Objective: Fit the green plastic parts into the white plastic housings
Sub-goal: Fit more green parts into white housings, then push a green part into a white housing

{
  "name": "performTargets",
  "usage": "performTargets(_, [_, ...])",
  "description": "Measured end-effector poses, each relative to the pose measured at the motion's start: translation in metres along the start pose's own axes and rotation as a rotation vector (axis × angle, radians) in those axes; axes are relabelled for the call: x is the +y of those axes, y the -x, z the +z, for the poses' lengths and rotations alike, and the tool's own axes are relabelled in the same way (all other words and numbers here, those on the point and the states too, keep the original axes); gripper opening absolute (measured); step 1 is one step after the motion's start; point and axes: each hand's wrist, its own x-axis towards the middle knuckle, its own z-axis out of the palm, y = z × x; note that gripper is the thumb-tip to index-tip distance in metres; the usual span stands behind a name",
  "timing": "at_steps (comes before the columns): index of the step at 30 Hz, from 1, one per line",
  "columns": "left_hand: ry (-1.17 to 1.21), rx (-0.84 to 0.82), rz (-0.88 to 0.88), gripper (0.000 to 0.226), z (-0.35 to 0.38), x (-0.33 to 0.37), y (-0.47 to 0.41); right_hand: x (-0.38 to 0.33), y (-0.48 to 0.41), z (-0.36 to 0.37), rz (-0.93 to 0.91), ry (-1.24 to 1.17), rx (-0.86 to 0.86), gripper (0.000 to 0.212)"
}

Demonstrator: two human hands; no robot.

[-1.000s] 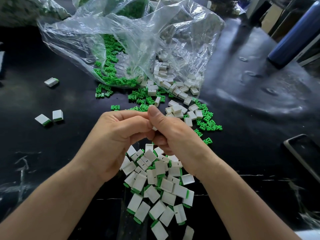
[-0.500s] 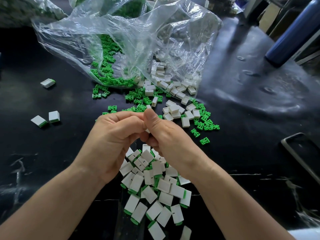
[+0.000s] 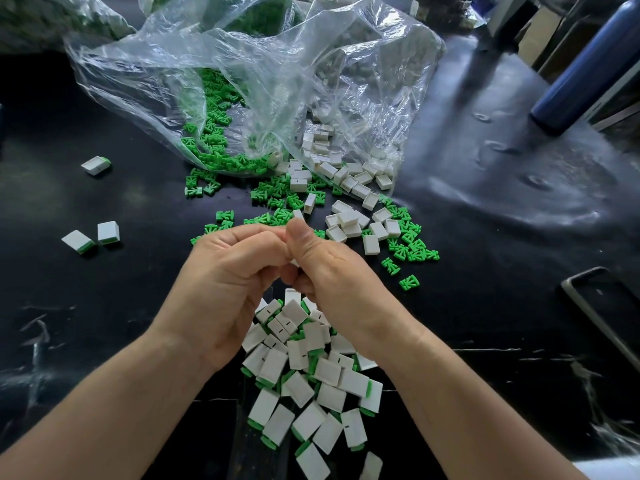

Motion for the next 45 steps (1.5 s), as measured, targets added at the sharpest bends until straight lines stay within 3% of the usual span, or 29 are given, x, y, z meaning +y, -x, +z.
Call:
performTargets(5, [0.026, -0.028, -0.032, 0.016, -0.002, -0.001, -0.001, -0.002, 0.001, -0.009, 0.024, -0.089, -0.035, 0.055])
performTargets(9, [-0.027, -0.058, -0.093, 0.021, -0.003, 0.000, -0.001, -0.007, 0.004, -0.022, 0.050, -0.219, -0.108, 0.065])
performTargets(12, [-0.005, -0.045, -0.121, 0.029, -0.003, 0.001, 0.000, -0.008, 0.004, -0.028, 0.103, -0.124, -0.096, 0.073])
performTargets(15, [-0.028, -0.012, -0.121, 0.025, -0.004, 0.005, 0.000, 0.000, -0.003, -0.035, 0.109, 0.106, 0.113, 0.067])
performTargets(18, [-0.210, -0.026, -0.097, 0.024, -0.007, 0.008, 0.001, 0.011, -0.010, -0.049, 0.064, 0.330, 0.402, 0.039])
performTargets(21, [-0.390, -0.173, -0.144, 0.023, -0.007, 0.011, 0.004, 0.021, -0.015, -0.060, 0.013, 0.478, 0.531, 0.008])
performTargets(25, [-0.571, -0.366, -0.202, 0.027, -0.003, 0.006, 0.010, 0.028, -0.020, -0.053, -0.056, 0.577, 0.478, 0.021])
performTargets(30, [-0.444, -0.243, -0.132, 0.038, -0.001, 0.009, 0.008, 0.029, -0.023, -0.042, -0.066, 0.775, 0.344, 0.041])
performTargets(38, [-0.440, -0.187, -0.137, 0.031, -0.001, 0.007, 0.005, 0.029, -0.023, -0.044, -0.037, 0.829, 0.351, 0.016])
performTargets(43, [-0.423, -0.177, -0.128, 0.034, -0.001, 0.006, 0.004, 0.027, -0.022, -0.045, -0.029, 0.856, 0.298, 0.035])
performTargets(45, [-0.425, -0.173, -0.128, 0.034, -0.001, 0.005, 0.004, 0.027, -0.021, -0.045, -0.032, 0.874, 0.291, 0.034])
